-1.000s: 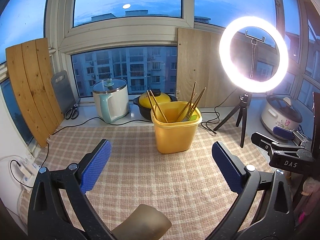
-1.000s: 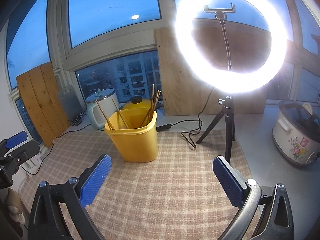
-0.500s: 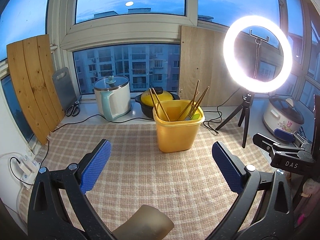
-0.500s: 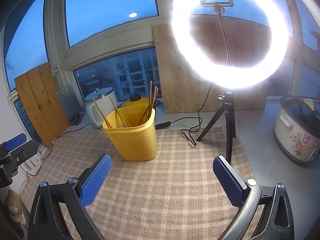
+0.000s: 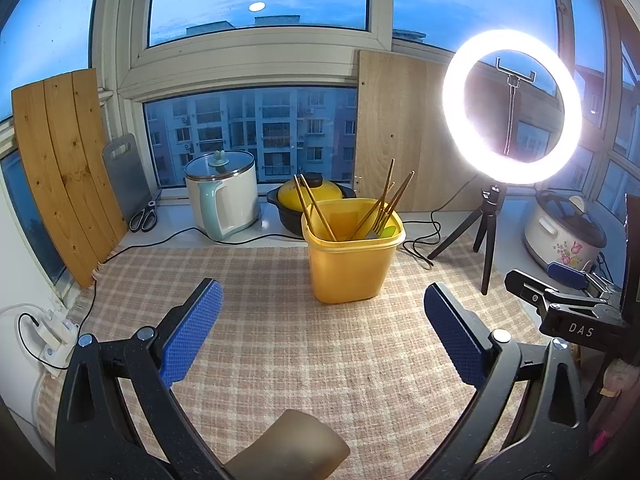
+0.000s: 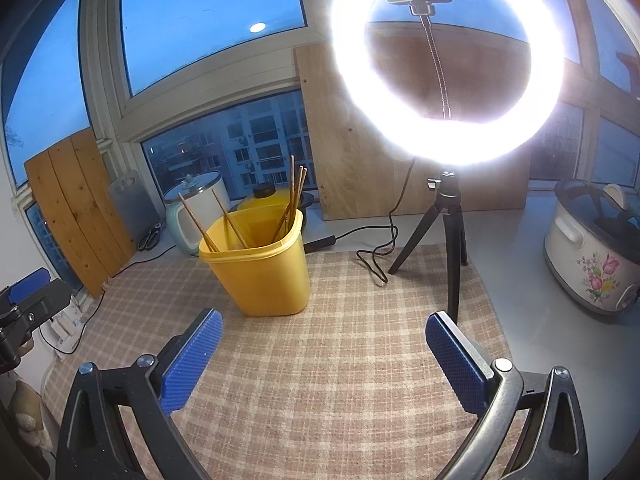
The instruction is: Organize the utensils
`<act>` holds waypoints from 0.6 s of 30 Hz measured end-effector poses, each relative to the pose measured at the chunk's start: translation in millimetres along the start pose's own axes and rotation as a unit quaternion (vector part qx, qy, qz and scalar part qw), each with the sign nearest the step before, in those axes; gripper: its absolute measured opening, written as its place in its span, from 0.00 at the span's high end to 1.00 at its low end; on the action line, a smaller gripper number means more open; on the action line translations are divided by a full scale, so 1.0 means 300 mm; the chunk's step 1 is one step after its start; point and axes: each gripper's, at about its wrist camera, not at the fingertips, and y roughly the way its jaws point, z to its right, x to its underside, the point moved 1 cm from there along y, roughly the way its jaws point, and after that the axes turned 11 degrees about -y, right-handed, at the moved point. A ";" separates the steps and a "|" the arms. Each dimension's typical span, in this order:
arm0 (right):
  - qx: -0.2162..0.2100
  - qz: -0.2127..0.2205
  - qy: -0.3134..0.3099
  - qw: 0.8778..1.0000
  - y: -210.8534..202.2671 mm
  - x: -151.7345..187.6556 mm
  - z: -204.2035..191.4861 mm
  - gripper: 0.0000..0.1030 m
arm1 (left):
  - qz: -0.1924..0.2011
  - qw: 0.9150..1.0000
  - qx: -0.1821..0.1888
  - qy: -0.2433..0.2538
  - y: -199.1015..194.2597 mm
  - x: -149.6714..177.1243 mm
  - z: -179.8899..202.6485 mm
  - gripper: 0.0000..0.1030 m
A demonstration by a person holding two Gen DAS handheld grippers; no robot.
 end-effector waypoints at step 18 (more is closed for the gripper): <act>0.002 -0.013 0.006 1.000 -0.006 0.026 -0.001 0.00 | -0.006 1.000 -0.002 0.001 -0.006 0.015 -0.002 0.01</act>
